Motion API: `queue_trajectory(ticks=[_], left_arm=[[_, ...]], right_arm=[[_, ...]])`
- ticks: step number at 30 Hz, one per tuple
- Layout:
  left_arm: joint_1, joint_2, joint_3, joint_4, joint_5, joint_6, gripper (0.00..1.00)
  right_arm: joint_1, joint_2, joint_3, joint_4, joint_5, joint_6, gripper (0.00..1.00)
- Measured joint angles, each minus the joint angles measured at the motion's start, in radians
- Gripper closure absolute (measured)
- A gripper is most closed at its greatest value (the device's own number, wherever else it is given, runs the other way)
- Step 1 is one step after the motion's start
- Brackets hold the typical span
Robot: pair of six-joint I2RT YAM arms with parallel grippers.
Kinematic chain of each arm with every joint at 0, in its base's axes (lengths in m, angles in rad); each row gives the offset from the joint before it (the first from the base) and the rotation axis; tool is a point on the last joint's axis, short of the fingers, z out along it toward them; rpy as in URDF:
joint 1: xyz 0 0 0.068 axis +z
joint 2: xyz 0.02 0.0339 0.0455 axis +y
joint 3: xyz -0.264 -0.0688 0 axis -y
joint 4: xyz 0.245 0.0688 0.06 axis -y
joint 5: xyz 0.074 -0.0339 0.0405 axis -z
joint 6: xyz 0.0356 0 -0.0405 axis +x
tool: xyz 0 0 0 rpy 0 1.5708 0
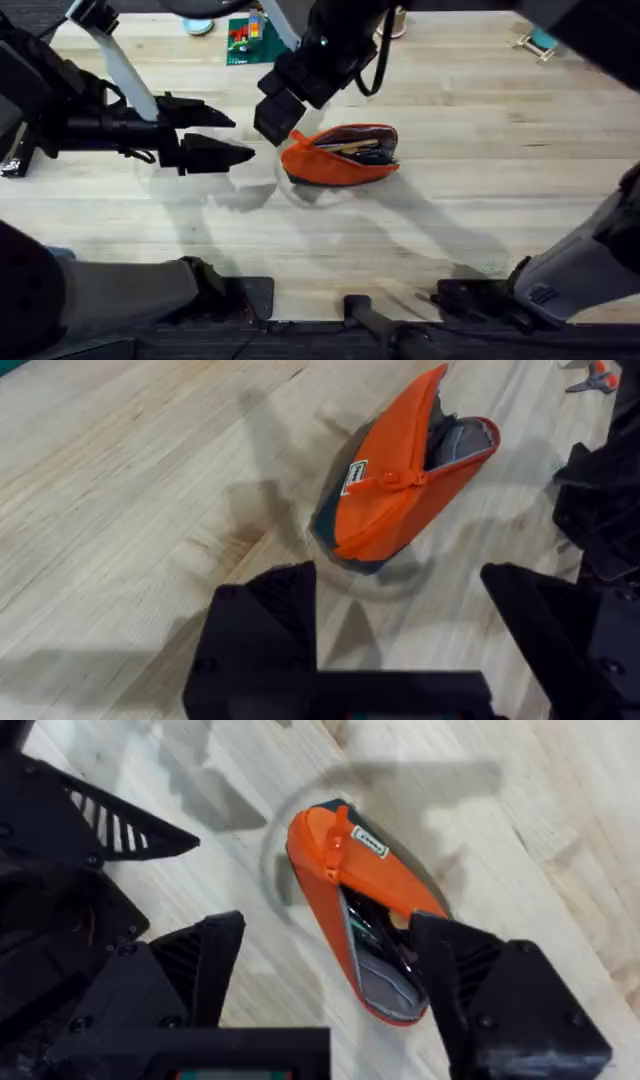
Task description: Unzip the bag, pick up the pens from the table one at a time and place them inside, then zip the bag closed.
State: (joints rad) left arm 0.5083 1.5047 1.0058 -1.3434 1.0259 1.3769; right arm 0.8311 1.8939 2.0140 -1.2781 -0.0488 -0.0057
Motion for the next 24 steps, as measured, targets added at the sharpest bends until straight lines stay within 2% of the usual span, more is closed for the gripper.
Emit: queue_trajectory(ticks=[24], left_arm=[[0.000, 0.000, 0.000, 0.000, -0.006, -0.001, 0.005]], right_arm=[[-0.001, 0.159, 0.000, 0.016, -0.024, 0.010, 0.007]])
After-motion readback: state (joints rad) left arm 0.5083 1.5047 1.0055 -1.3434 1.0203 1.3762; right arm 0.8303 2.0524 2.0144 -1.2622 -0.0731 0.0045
